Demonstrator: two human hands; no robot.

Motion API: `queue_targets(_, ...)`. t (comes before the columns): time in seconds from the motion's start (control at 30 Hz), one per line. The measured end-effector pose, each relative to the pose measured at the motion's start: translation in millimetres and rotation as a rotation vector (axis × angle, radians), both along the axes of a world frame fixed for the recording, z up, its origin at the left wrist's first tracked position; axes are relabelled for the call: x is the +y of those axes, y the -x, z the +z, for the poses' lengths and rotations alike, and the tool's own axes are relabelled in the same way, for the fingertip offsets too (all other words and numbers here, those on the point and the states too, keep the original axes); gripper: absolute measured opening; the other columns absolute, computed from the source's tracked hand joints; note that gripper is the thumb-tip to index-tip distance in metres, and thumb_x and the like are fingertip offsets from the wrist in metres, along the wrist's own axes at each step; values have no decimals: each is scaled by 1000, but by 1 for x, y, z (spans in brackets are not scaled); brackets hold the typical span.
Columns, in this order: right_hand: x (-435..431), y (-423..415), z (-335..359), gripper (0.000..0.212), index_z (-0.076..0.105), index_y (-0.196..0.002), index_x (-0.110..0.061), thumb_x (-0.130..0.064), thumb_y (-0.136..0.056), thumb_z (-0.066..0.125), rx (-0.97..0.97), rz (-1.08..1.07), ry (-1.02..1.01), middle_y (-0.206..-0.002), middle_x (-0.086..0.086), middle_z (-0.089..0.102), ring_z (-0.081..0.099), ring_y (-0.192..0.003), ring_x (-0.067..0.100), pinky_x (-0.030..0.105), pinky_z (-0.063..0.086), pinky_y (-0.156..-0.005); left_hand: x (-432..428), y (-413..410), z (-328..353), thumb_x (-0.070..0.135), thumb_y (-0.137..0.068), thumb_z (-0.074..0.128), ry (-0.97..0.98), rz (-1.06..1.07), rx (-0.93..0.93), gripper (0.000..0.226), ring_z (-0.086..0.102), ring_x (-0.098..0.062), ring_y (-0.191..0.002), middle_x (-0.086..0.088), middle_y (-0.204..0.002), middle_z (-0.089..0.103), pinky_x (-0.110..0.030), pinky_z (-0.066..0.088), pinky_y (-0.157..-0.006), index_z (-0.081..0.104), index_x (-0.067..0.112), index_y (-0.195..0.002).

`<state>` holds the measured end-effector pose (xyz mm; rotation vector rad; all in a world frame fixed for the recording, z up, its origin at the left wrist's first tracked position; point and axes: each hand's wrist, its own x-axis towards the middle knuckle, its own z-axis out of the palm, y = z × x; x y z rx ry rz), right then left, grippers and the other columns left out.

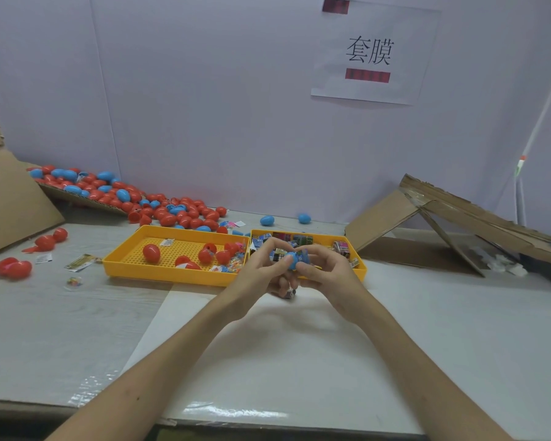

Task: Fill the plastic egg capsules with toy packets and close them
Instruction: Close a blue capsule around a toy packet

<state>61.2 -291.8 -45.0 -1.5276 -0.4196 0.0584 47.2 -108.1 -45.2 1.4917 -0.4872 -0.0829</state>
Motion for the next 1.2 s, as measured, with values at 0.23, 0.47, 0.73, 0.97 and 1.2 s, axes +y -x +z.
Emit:
queue_targets(0.23, 0, 2, 1, 37, 68, -110, -12, -19, -77, 83, -17, 23, 7, -96, 10, 73, 67, -79, 27, 44, 53, -81, 1, 1, -2, 24, -105, 53, 4, -51, 11, 27, 55, -26, -67, -10, -73, 67, -28, 51, -61, 47, 5, -123)
queue_targets(0.47, 1, 2, -1, 37, 67, -111, -20, -24, -78, 83, -88, -55, 51, -93, 9, 74, 68, -75, 22, 38, 56, -74, 0, -1, -2, 27, -106, 52, -5, -24, 36, 23, 56, -27, -65, -17, -80, 71, -29, 52, -60, 47, 8, -116)
queue_targets(0.73, 8, 2, -4, 48, 55, -124, -18, -11, -83, 80, -123, -160, -53, -96, 14, 76, 75, -92, 29, 38, 61, -77, -3, -2, -1, 27, -103, 56, -15, 97, 85, 14, 69, -19, -67, -6, -89, 72, -31, 57, -64, 54, 13, -109)
queue_targets(0.97, 8, 2, -1, 29, 68, -104, -28, -15, -83, 81, -320, -320, 28, -94, -7, 74, 74, -83, 17, 32, 61, -73, 5, 0, 3, 20, -93, 71, 182, 22, 327, 17, 73, -25, -102, -7, -104, 75, -29, 55, -81, 62, 12, -104)
queue_targets(1.2, 14, 8, -2, 34, 73, -109, -35, -14, -83, 81, -500, -343, 223, -104, -17, 73, 71, -85, 11, 22, 56, -72, 10, 1, 6, 26, -82, 78, 347, -93, 486, 45, 73, -16, -106, -4, -118, 75, -26, 56, -82, 66, 15, -124)
